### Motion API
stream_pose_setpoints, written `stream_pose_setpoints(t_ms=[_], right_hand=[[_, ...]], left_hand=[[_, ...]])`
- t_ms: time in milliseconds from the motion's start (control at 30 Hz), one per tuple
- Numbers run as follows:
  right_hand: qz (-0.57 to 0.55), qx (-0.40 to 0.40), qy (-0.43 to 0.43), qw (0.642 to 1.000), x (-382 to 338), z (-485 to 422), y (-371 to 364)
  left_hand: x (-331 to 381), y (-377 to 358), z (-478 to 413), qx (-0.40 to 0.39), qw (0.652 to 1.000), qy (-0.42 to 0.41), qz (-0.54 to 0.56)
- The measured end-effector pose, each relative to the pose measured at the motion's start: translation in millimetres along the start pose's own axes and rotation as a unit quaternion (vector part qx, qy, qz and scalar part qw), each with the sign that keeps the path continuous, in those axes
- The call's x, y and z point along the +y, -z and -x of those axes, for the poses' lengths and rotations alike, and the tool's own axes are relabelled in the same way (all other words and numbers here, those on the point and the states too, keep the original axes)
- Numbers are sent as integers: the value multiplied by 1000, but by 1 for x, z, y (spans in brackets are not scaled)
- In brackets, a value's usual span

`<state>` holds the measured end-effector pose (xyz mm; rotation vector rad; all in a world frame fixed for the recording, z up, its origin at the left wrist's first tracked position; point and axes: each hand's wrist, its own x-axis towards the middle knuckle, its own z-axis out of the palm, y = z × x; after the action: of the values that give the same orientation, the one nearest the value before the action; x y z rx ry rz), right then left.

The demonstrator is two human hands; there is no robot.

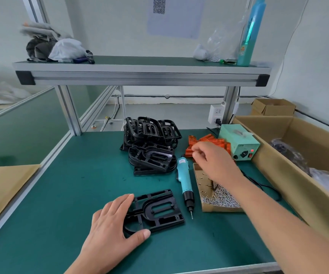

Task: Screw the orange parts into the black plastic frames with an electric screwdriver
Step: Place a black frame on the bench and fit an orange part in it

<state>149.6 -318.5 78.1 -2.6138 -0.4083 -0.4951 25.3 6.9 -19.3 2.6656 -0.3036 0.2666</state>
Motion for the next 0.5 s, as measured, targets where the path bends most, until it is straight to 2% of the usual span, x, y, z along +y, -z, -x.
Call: stream_pose_setpoints(t_ms=[100,300,500], right_hand=[[128,-49,11,991,30,-52,-17],[257,-151,27,954,63,-88,-48],[334,-125,41,933,71,-90,-65]], left_hand=[[0,0,-1,2,1000,1,8],[2,2,-1,7,1000,6,11],[2,1,1,7,1000,8,4]])
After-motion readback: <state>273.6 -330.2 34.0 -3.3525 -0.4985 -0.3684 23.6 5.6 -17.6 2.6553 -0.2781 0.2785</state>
